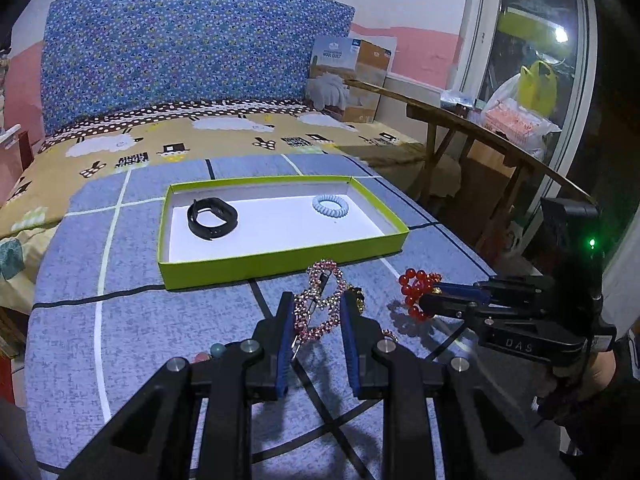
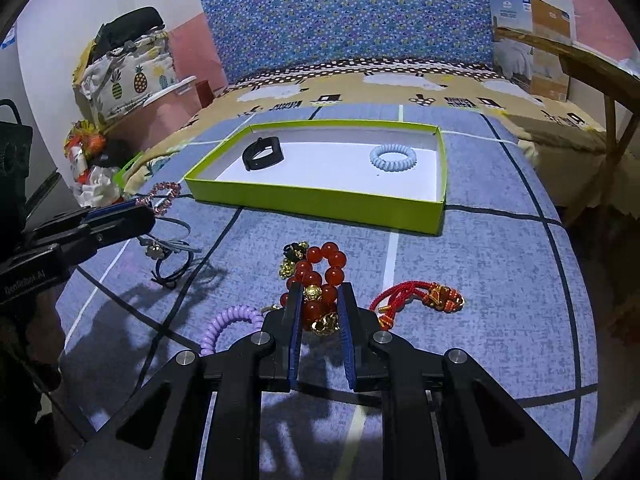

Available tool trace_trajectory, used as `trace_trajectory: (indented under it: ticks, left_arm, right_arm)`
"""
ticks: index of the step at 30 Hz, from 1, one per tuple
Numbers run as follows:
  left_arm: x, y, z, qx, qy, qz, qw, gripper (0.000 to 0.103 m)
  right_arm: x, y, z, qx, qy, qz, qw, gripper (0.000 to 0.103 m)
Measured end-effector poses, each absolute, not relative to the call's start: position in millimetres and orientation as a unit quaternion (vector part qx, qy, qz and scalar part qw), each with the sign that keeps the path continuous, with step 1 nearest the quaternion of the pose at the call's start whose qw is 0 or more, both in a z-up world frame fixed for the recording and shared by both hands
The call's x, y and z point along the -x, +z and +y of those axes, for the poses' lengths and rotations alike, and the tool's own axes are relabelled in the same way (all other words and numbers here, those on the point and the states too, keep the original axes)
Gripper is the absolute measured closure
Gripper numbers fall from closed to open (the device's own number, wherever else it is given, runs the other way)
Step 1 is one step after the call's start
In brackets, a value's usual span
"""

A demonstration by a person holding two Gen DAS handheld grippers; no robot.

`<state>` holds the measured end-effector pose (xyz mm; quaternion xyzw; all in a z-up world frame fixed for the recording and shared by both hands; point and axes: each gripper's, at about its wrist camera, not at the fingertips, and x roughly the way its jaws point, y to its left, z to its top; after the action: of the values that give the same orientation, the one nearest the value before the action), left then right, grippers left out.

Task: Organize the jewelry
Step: 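Grasp the pink beaded bracelet with the left tool while the right tool grasps the red bead bracelet, then lift both bracelets off the bed, adjusting the left tool's grip on the pink bracelet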

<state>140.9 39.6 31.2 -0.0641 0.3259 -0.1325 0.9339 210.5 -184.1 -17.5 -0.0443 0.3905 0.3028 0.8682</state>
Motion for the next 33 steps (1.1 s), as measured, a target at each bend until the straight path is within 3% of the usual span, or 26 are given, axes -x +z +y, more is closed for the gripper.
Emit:
trace_trajectory:
  ticks: [13,25,29,33]
  left_arm:
    - [-139.4,22.2,43.5,0.078,-0.147,0.347,0.923,0.08]
    - [-140.5,20.4,19.3,0.058,-0.201,0.28,0.937,0.08]
    - [-156.6,-5.1,14.4,0.06,-0.195,0.354,0.913,0.08]
    - [-151.7,2.3,17.2,0.074,-0.21,0.336,0.915,0.08]
  right_arm:
    - [-203.1,-12.8,-186.4,0.04,0.309,0.387,0.868,0.086]
    - [-202.6,-13.5,-191.2,0.039,0.298,0.39,0.871,0.086]
    - [-205.9,-16.0,-193.0,0.037,0.293,0.394,0.87,0.086]
    - [-207.0,-16.8,-193.1,0.036,0.292,0.396,0.87,0.086]
